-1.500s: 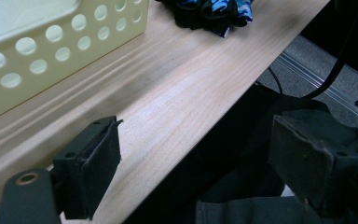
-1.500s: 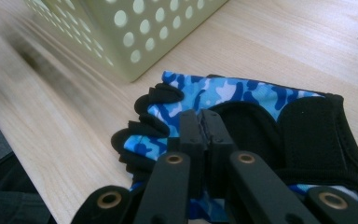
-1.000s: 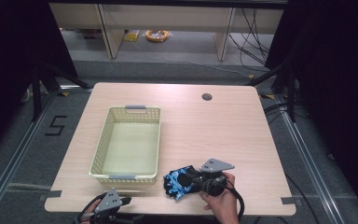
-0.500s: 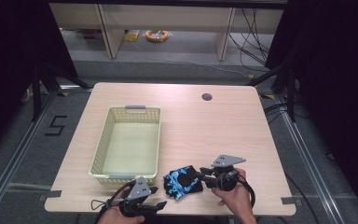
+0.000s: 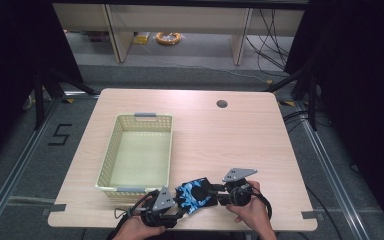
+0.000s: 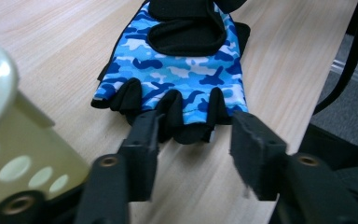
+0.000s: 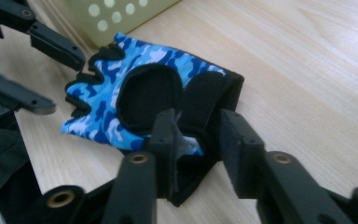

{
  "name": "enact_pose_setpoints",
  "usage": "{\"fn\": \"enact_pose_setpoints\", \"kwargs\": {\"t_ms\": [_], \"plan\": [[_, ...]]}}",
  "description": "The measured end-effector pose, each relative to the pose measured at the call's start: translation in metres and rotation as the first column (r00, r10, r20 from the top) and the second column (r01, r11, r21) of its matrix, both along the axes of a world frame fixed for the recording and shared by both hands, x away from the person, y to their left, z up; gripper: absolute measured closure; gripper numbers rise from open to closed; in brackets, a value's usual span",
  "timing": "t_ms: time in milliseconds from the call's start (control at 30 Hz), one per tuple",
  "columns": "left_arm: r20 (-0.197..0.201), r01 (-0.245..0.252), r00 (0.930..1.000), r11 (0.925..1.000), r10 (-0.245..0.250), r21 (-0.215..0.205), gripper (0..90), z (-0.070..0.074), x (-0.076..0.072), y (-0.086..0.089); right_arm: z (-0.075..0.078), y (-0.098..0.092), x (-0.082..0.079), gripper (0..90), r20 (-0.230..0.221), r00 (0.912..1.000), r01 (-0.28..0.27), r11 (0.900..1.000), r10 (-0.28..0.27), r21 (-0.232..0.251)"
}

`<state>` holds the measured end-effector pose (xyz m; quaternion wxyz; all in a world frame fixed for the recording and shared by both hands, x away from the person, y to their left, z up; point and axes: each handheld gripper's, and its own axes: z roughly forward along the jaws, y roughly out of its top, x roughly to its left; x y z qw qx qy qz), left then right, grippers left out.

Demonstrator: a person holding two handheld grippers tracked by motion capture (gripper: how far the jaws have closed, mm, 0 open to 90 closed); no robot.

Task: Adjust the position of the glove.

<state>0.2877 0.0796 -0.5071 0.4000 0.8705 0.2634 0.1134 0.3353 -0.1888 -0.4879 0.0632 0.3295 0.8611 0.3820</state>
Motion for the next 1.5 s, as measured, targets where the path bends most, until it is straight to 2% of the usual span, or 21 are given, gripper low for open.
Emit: {"fn": "enact_pose_setpoints", "kwargs": {"t_ms": [133,233,300,333,367,433,500,567,633,733,800,933,967,1033,1133,1167,1200,1300,1400,1467,1500], "plan": [[0.028,0.006,0.9996,0.9997,-0.006,0.026,73.0,-0.002,0.0,-0.005,-0.003,0.002,-0.001,87.0,-0.002,0.9997,-0.026,0.999,0.026,-0.025],[0.04,0.001,0.9992,0.9992,-0.002,0.04,79.8,-0.003,0.002,-0.005,-0.004,0.002,0.001,88.8,-0.023,0.9991,-0.036,0.999,0.035,-0.039],[0.048,-0.005,0.9988,0.9991,0.003,0.042,84.6,-0.002,0.003,-0.004,-0.003,0.003,0.001,89.4,-0.022,0.9989,-0.042,0.998,0.041,-0.044],[0.045,0.0,0.999,0.9997,-0.001,0.024,85.6,-0.001,0.003,-0.004,-0.003,0.004,0.0,89.5,0.0,0.9995,-0.031,0.999,0.031,-0.017],[0.063,-0.007,0.998,0.9991,0.004,0.041,86.1,0.002,0.004,-0.002,0.004,0.002,-0.001,89.5,-0.003,0.9994,-0.033,0.999,0.033,-0.026],[0.074,-0.008,0.9973,0.9998,0.006,0.017,86.2,0.008,0.005,0.0,0.007,0.002,-0.003,89.5,-0.007,0.9996,-0.029,0.999,0.029,-0.015],[0.091,-0.015,0.9958,0.9999,0.015,0.0,86.3,0.017,0.007,0.002,0.016,0.001,-0.009,89.5,0.025,0.9993,-0.029,1.0,0.029,-0.004],[0.101,-0.016,0.9948,0.9999,0.015,0.007,86.3,0.023,0.008,0.004,0.022,0.002,-0.017,89.6,0.037,0.9992,-0.016,1.0,0.016,0.006],[0.12,-0.031,0.9923,0.9995,0.03,0.003,86.3,0.023,0.009,0.005,0.024,0.002,-0.02,89.6,0.048,0.9987,-0.02,1.0,0.02,0.008],[0.104,-0.027,0.9942,0.9995,0.025,0.014,85.9,0.016,0.011,0.004,0.024,0.005,-0.027,89.6,0.06,0.998,-0.022,1.0,0.023,-0.008],[0.095,-0.028,0.9953,0.9981,0.022,0.055,85.5,0.006,0.01,0.002,0.012,0.009,-0.028,89.5,0.012,0.9998,-0.018,1.0,0.018,-0.026],[0.08,-0.016,0.9968,0.997,0.01,0.075,83.6,0.001,0.009,0.0,0.001,0.013,-0.028,89.3,-0.018,0.9997,-0.021,0.998,0.02,-0.065],[0.079,-0.023,0.9968,0.9968,0.017,0.077,83.1,-0.001,0.009,0.0,-0.003,0.014,-0.027,89.2,0.005,0.9998,-0.018,0.998,0.019,-0.053],[0.079,0.0,0.9969,0.9954,-0.008,0.096,80.7,-0.001,0.011,0.001,-0.003,0.013,-0.027,88.1,-0.018,0.9998,-0.009,0.998,0.008,-0.054],[0.067,-0.017,0.9977,0.9969,0.012,0.077,78.1,-0.002,0.009,0.0,-0.001,0.012,-0.027,85.5,-0.027,0.9996,-0.006,0.998,0.004,-0.058],[0.055,-0.013,0.9984,0.9977,0.01,0.066,78.1,-0.002,0.008,-0.001,-0.002,0.012,-0.027,84.2,-0.017,0.9998,0.001,0.999,-0.002,-0.036],[0.061,0.001,0.9981,0.996,-0.007,0.089,77.1,-0.001,0.009,0.0,0.0,0.01,-0.027,82.5,-0.014,0.9997,0.017,1.0,-0.017,-0.025],[0.056,-0.018,0.9983,0.9974,0.014,0.07,73.5,-0.003,0.007,0.0,0.008,0.0,-0.024,76.8,-0.018,0.9983,0.057,0.998,-0.056,0.017],[0.027,-0.016,0.9995,0.9983,0.014,0.056,70.3,-0.001,0.006,0.001,0.015,-0.013,-0.021,73.4,-0.026,0.9894,0.144,0.988,-0.143,0.06],[0.023,-0.024,0.9995,0.9991,0.023,0.036,67.5,-0.001,0.005,0.001,0.013,-0.02,-0.019,71.7,-0.036,0.9808,0.194,0.978,-0.192,0.082],[0.039,-0.009,0.9992,0.9988,0.007,0.049,66.5,0.001,0.006,0.003,0.011,-0.021,-0.017,70.1,-0.048,0.9775,0.209,0.974,-0.206,0.089]]}}
